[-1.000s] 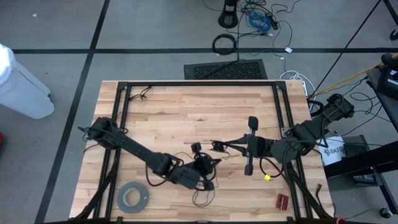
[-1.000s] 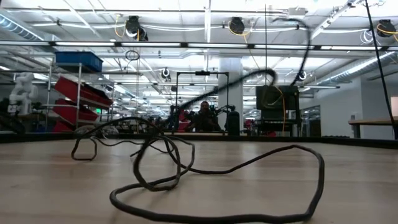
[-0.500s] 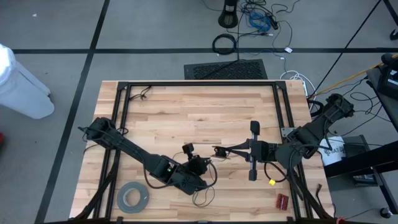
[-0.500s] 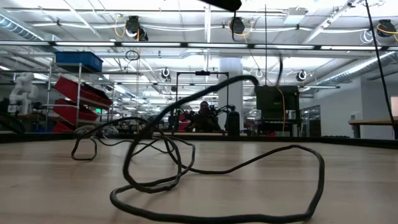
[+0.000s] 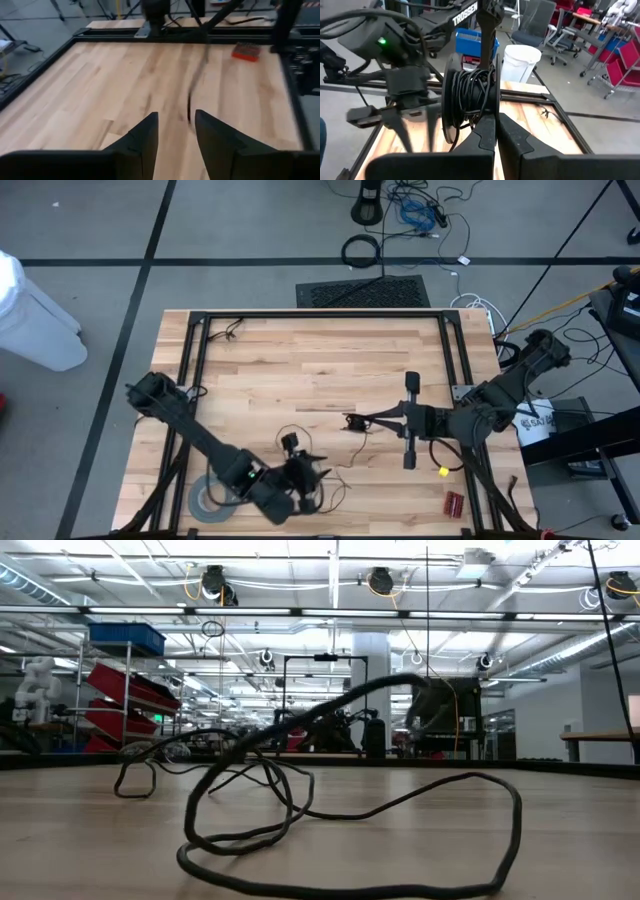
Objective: Coil cords
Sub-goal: Coil the black wire onto the spool
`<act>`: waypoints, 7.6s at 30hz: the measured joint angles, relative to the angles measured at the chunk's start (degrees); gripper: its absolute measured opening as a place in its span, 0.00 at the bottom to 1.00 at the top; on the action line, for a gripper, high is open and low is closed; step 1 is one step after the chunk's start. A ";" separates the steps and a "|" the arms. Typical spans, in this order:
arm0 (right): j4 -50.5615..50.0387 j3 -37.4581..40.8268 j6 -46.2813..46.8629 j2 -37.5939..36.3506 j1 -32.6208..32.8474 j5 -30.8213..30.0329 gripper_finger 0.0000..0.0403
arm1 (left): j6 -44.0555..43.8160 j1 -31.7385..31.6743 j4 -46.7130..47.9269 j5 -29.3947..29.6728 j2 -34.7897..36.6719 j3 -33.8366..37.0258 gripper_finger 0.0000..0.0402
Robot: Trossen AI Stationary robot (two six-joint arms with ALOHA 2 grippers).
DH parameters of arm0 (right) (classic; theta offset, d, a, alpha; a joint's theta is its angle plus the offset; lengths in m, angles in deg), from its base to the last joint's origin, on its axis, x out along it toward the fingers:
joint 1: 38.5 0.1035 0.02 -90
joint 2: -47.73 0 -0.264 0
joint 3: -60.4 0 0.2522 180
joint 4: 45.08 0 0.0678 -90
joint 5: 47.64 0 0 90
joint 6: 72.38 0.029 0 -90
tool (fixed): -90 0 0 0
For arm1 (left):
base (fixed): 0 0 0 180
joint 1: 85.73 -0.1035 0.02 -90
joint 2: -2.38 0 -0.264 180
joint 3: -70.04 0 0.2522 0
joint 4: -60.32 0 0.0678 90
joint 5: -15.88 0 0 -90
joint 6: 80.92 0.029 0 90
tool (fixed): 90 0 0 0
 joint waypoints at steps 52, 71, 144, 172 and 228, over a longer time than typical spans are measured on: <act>-11.16 -0.09 2.25 -12.38 3.48 3.07 0.00 | 4.76 -9.77 -26.90 -21.13 -10.35 0.07 0.34; -11.53 -0.09 7.02 -13.14 4.04 9.21 0.00 | 8.92 -7.76 -70.40 -12.29 -27.16 0.04 0.34; -14.98 -0.04 10.73 -5.89 4.00 10.60 0.00 | -0.24 -4.17 -8.64 4.97 15.28 20.28 0.00; -14.58 -0.04 19.31 14.75 -3.49 4.67 0.00 | 7.73 -3.12 -12.78 4.81 30.60 20.31 0.00; -2.20 -0.04 1.78 15.27 -20.61 0.58 0.00 | 32.86 -4.80 -52.35 2.29 24.18 18.41 0.00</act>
